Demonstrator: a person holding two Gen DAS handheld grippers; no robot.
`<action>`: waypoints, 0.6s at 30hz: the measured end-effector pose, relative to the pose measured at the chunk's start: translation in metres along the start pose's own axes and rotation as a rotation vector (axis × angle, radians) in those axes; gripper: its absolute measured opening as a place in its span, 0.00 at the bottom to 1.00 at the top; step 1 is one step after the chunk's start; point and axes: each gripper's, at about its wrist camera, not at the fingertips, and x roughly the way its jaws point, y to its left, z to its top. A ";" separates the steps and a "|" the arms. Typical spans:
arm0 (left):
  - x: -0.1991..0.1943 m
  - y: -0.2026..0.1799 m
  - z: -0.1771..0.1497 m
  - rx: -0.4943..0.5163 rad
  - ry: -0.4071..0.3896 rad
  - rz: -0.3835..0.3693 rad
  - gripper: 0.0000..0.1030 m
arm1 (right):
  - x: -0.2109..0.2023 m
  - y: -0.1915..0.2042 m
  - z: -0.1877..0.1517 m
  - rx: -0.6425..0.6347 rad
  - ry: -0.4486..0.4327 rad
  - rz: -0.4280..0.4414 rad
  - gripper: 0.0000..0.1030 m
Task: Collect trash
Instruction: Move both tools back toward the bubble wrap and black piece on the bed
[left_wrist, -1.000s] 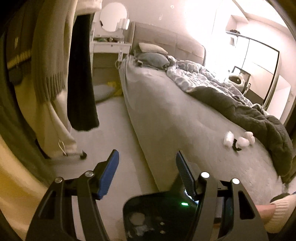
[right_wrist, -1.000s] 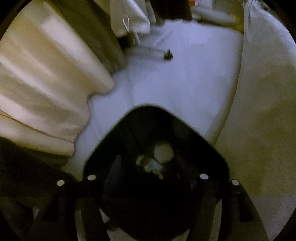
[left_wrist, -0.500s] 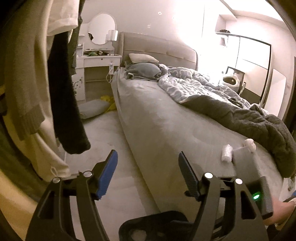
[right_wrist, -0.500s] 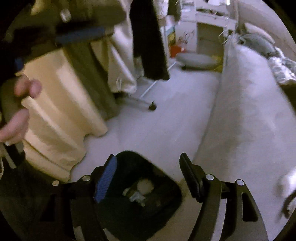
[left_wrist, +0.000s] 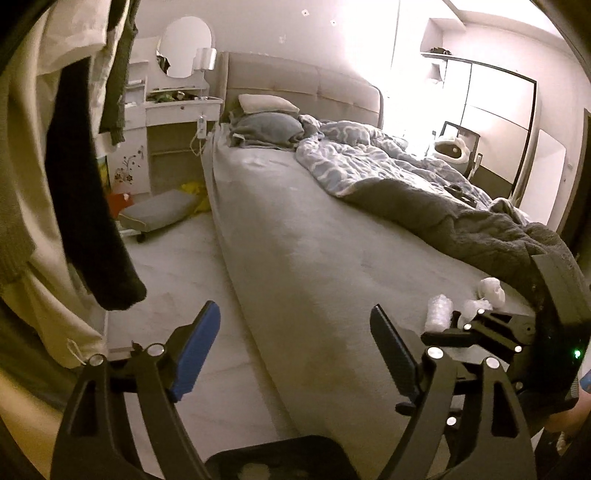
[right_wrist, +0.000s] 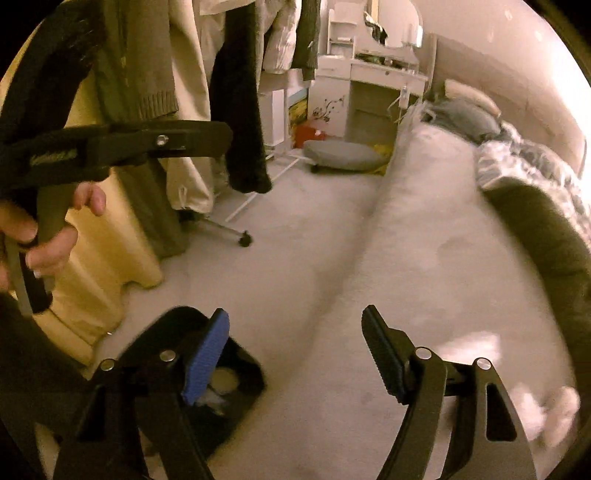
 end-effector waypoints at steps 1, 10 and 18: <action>0.002 -0.004 0.001 0.005 0.001 -0.003 0.83 | -0.002 -0.002 -0.002 -0.006 -0.004 -0.010 0.74; 0.029 -0.039 0.015 0.002 0.019 -0.061 0.87 | -0.028 -0.049 -0.028 0.044 -0.038 -0.071 0.75; 0.059 -0.065 0.012 0.026 0.082 -0.082 0.87 | -0.035 -0.082 -0.045 0.110 -0.031 -0.093 0.75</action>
